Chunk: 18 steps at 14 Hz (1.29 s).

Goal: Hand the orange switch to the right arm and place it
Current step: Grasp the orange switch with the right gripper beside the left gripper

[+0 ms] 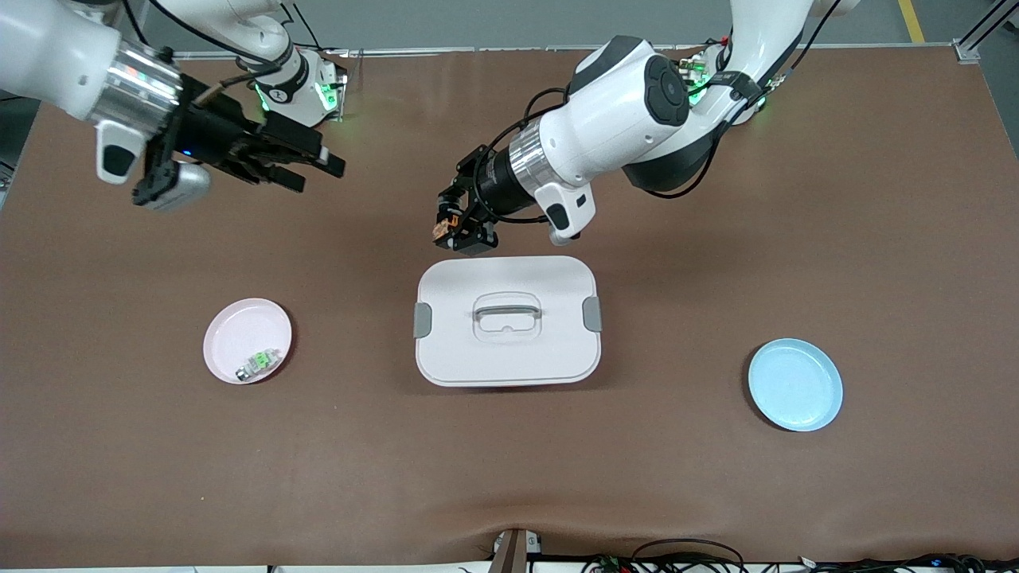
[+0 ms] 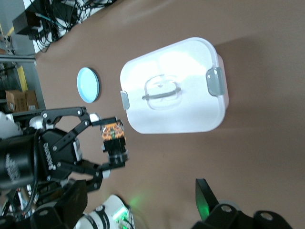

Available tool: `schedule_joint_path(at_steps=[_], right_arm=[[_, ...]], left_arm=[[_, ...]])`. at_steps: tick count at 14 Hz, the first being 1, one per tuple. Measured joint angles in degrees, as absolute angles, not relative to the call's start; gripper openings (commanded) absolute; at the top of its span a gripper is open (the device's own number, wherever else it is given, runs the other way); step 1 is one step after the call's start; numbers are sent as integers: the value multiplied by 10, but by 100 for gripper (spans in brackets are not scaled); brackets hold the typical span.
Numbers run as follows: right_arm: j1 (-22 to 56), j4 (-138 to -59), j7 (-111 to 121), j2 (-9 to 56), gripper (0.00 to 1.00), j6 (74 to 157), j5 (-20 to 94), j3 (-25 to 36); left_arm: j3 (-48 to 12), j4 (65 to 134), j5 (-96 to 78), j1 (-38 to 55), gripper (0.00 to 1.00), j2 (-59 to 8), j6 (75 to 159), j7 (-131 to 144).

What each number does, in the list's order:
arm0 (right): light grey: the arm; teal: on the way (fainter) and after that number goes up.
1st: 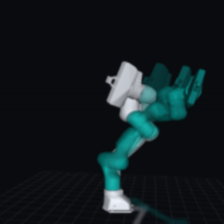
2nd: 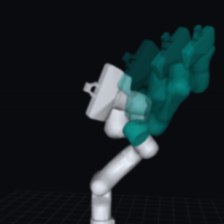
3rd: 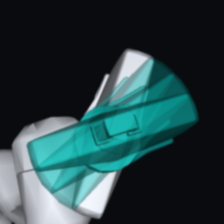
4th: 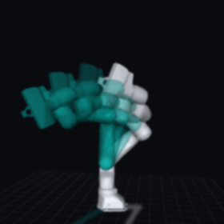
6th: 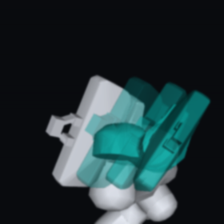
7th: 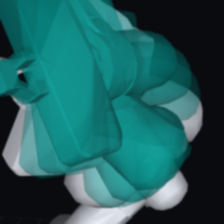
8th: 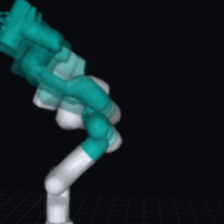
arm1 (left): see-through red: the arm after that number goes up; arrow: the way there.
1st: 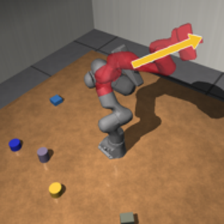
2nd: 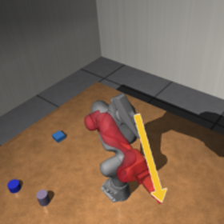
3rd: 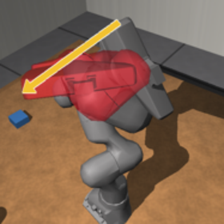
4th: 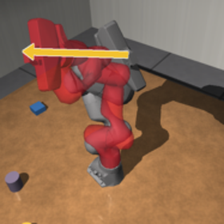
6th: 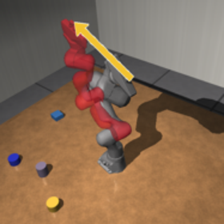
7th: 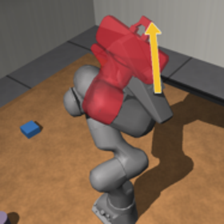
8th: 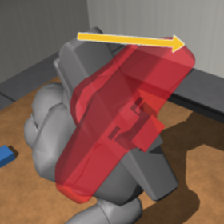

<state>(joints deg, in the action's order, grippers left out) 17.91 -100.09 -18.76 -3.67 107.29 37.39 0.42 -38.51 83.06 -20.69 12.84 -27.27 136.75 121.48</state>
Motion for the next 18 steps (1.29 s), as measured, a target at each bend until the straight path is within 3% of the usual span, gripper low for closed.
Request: schedule_joint_path(at_steps=[4,18], right_arm=[[234,-1036,-217,-35,100,1161,374,3],[306,-1044,-244,44,100,1303,374,3]], left_arm=[[-385,831,-207,128,29,-273,1368,1216],[-382,837,-206,127,29,-274,1368,1217]])
